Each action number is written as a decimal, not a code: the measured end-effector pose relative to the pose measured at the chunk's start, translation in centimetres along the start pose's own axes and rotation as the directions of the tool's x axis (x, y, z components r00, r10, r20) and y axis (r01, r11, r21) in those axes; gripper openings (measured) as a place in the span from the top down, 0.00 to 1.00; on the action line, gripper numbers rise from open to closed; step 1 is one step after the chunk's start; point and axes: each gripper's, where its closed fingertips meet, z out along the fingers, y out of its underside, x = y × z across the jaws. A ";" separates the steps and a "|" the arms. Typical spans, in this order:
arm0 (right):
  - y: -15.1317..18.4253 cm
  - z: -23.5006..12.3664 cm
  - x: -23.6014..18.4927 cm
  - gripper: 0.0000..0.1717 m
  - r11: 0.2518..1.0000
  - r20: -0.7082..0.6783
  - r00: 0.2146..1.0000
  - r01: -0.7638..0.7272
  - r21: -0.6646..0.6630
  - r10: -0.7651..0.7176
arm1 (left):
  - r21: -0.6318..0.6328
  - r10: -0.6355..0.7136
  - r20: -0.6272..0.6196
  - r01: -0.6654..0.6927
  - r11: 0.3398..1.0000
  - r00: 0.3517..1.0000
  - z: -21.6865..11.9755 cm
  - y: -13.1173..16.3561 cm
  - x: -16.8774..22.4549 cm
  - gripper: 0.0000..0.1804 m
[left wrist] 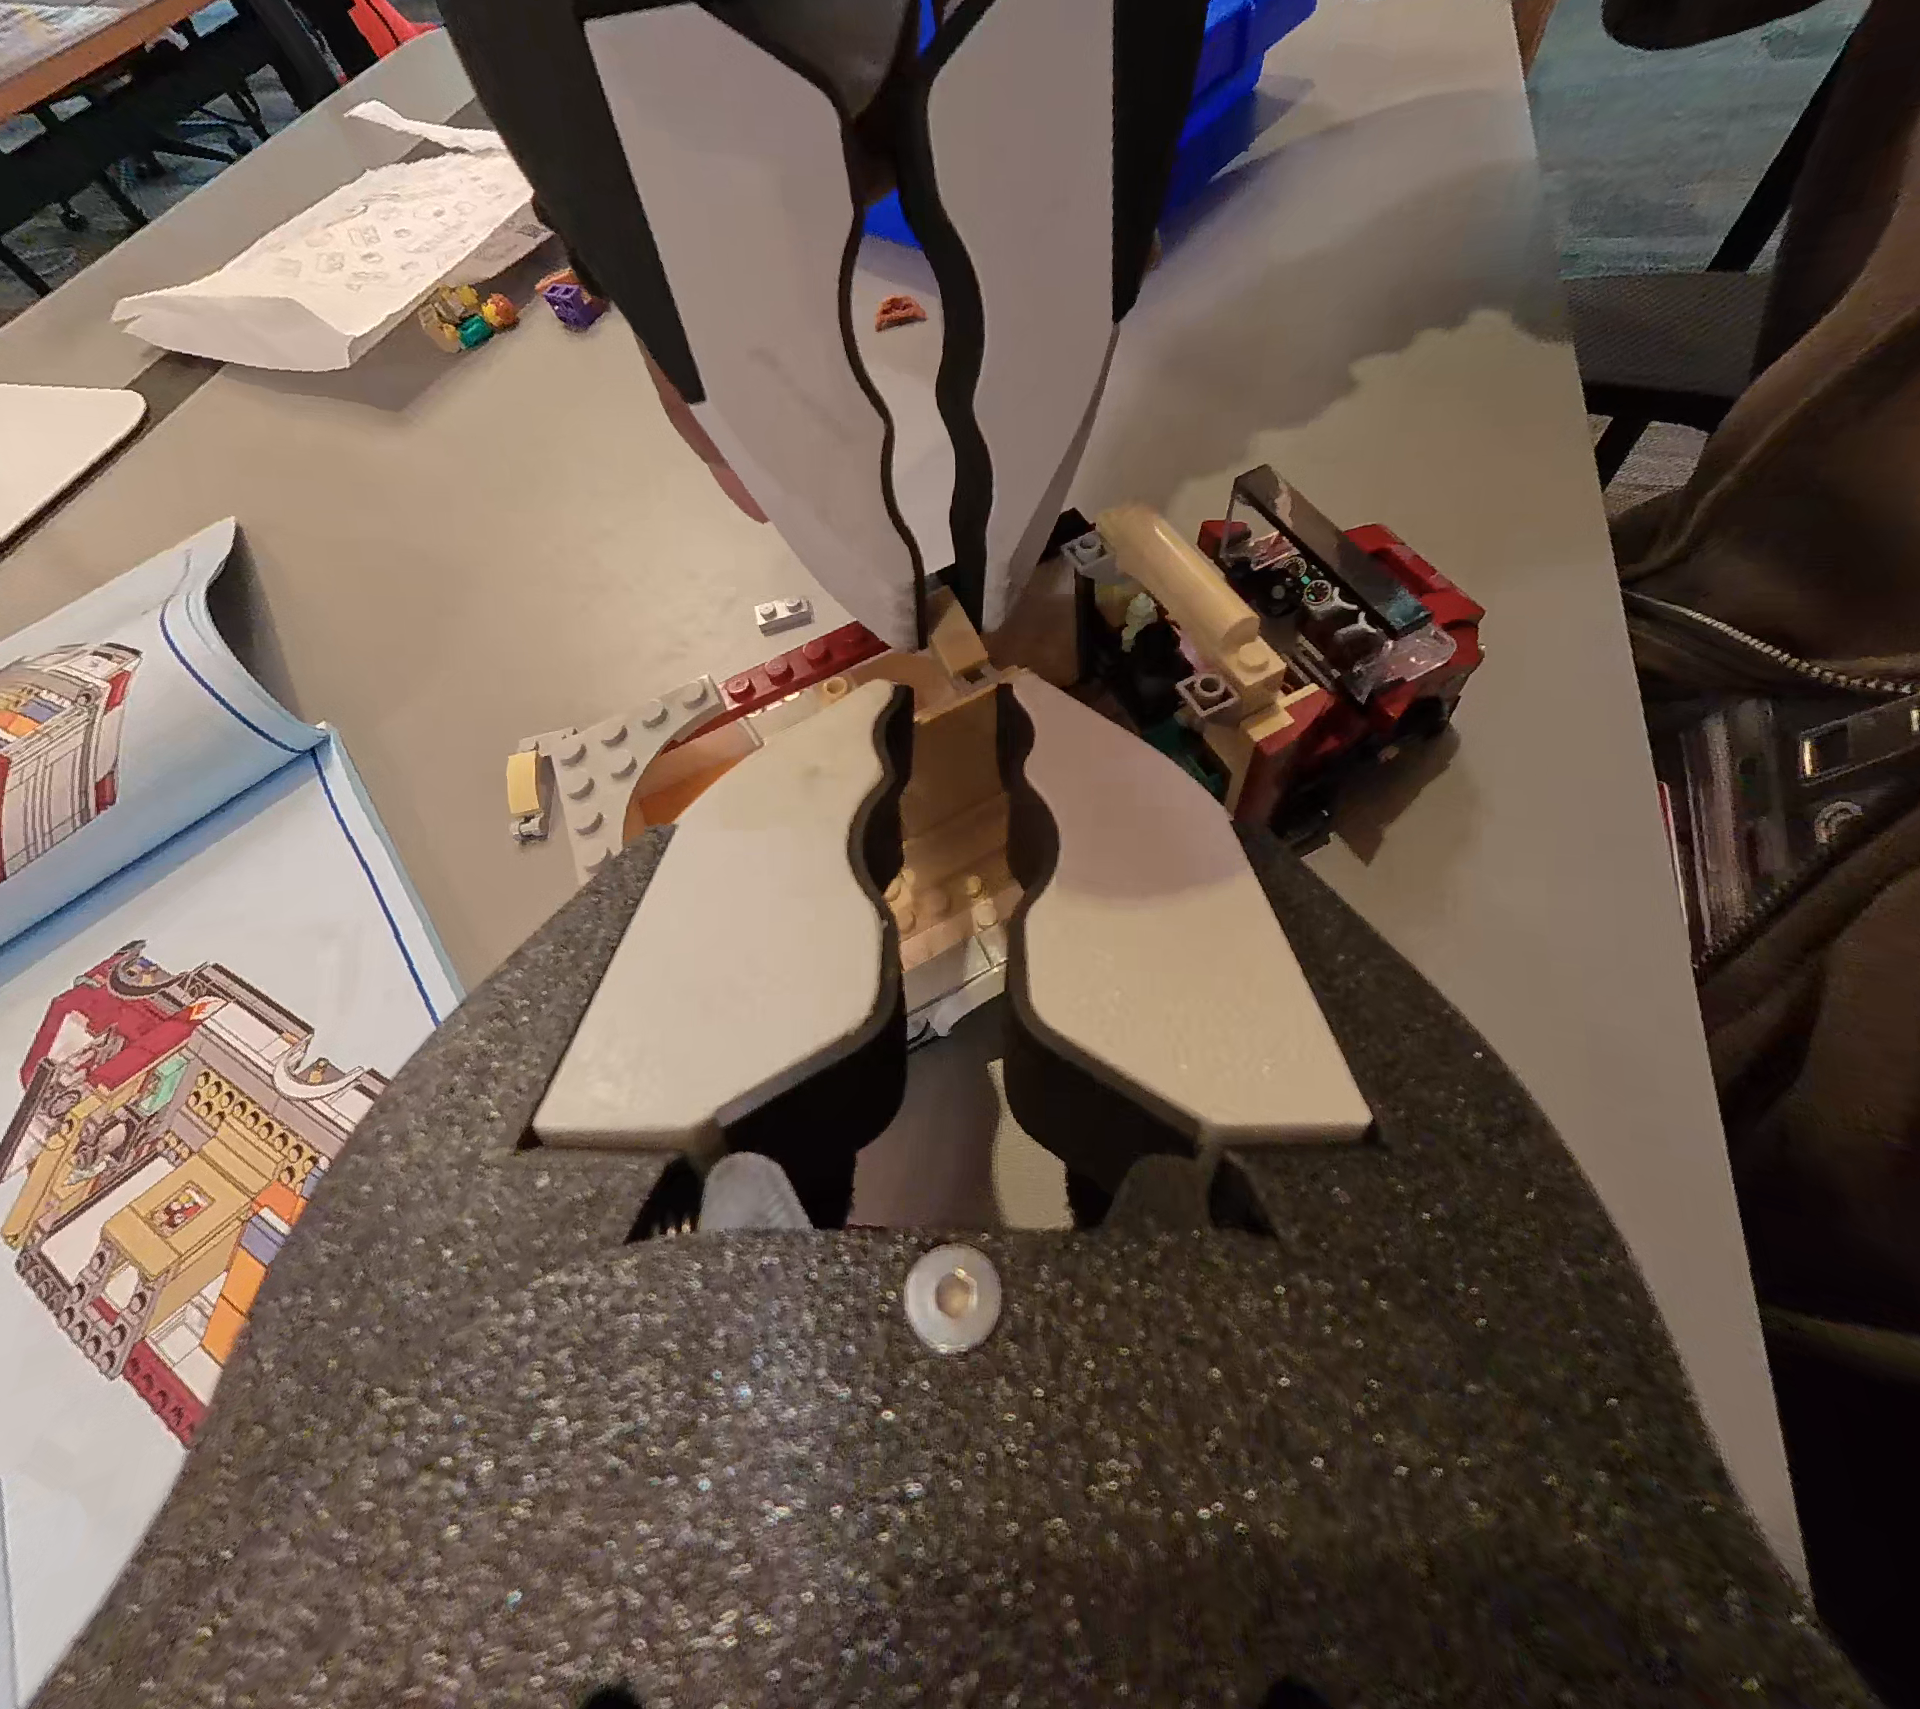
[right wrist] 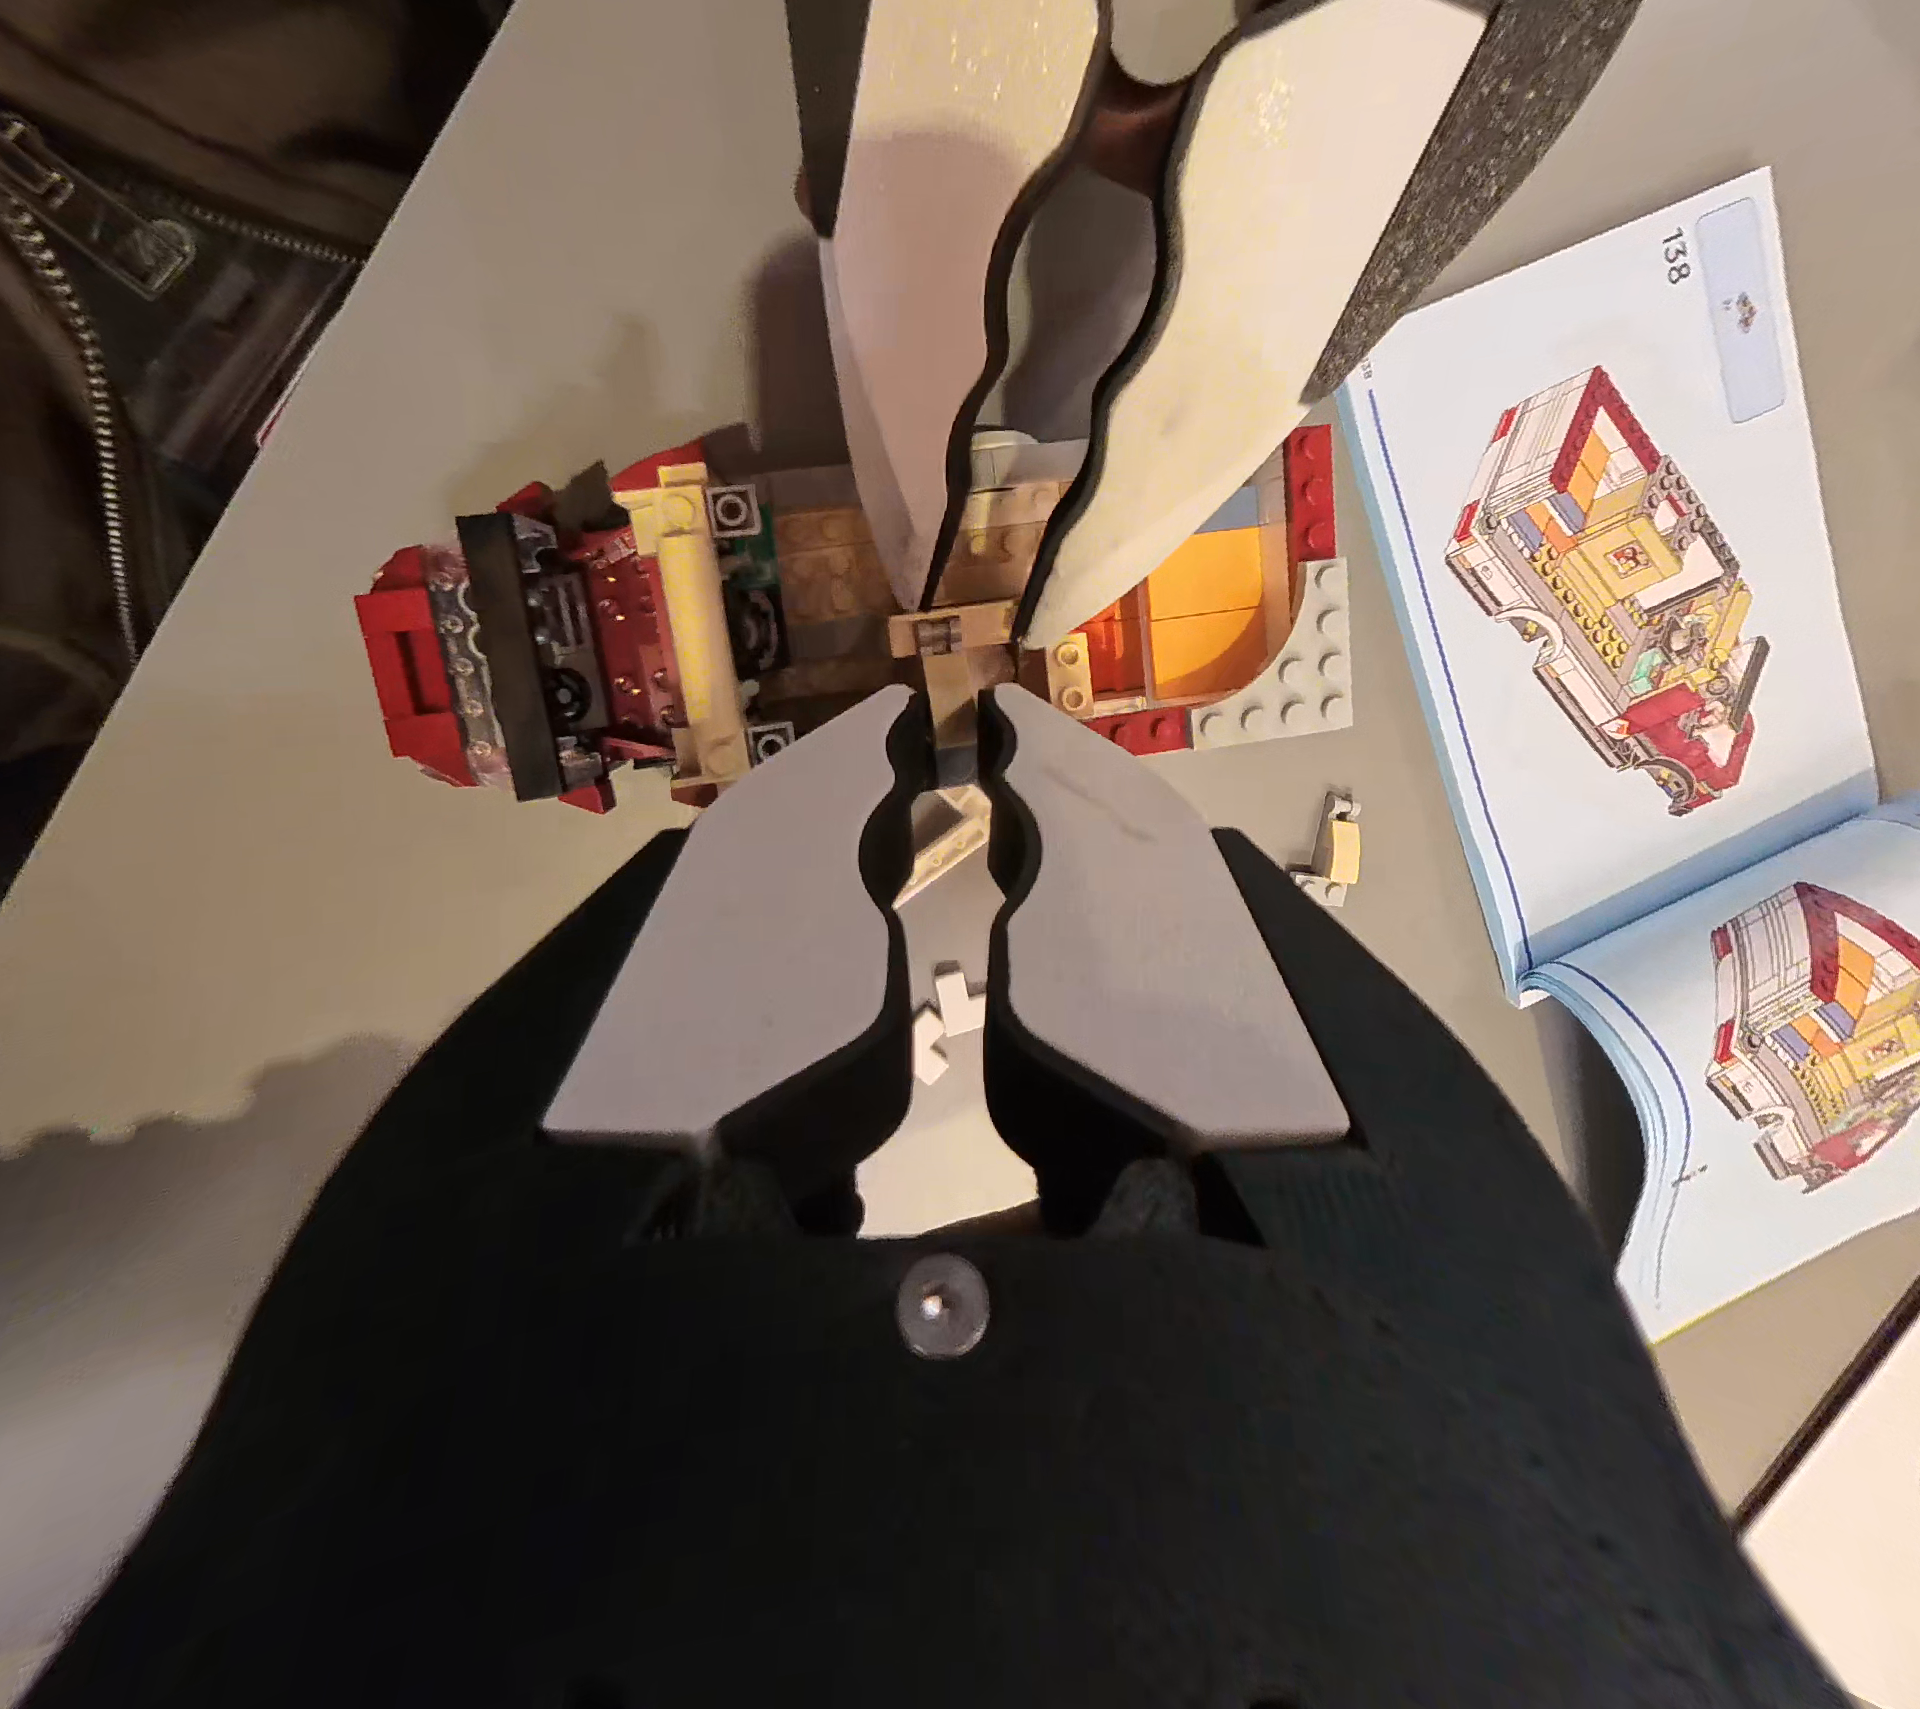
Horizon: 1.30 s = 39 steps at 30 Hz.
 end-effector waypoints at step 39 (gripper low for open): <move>-0.2 0.0 0.0 0.95 0.973 -0.200 0.955 0.194 -0.125 -0.217 | 0.035 -0.086 -0.080 0.089 0.995 0.993 0.0 -0.3 0.8 0.95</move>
